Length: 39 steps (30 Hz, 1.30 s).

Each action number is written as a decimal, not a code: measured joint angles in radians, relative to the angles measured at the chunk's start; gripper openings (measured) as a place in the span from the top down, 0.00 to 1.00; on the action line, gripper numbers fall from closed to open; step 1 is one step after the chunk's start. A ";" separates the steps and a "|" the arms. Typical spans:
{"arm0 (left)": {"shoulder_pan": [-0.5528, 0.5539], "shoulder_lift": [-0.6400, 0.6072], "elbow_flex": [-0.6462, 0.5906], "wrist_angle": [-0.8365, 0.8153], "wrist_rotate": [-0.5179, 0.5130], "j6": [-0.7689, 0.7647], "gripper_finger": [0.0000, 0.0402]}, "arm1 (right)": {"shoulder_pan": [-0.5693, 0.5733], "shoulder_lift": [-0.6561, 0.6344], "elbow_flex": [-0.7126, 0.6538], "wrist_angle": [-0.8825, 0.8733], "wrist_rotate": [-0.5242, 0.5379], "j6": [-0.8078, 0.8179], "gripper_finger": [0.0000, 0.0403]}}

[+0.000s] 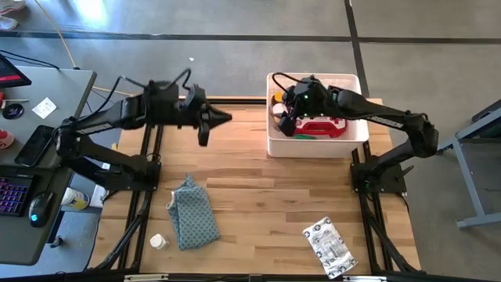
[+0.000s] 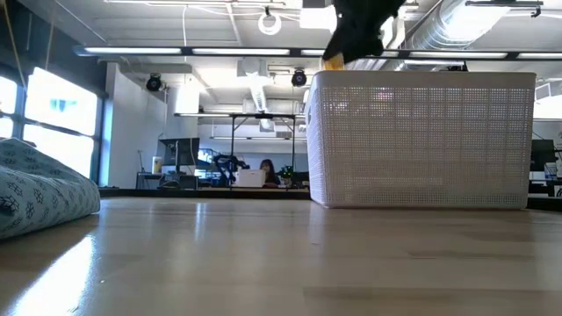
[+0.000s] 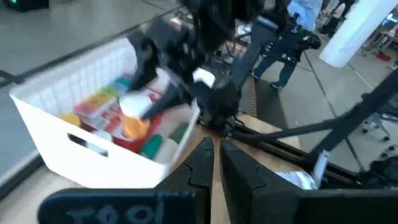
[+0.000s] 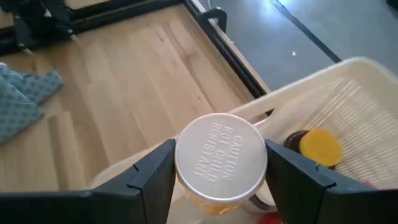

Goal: Pick & place medical supplies in basket/bin
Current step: Put the orange pill bottle into the white bin

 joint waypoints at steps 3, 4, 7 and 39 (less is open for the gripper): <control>0.083 0.001 0.000 0.001 0.082 0.047 0.84 | -0.026 0.000 -0.081 0.089 -0.012 0.000 0.46; 0.106 0.001 0.000 0.000 0.107 0.062 0.84 | -0.035 0.000 -0.103 0.115 -0.015 0.000 0.46; 0.162 0.001 0.000 0.000 0.164 0.091 0.84 | -0.062 -0.001 -0.175 0.208 -0.042 0.027 0.46; 0.403 0.148 0.001 0.126 0.461 0.100 0.84 | -0.212 -0.001 -0.556 0.576 -0.219 0.082 0.46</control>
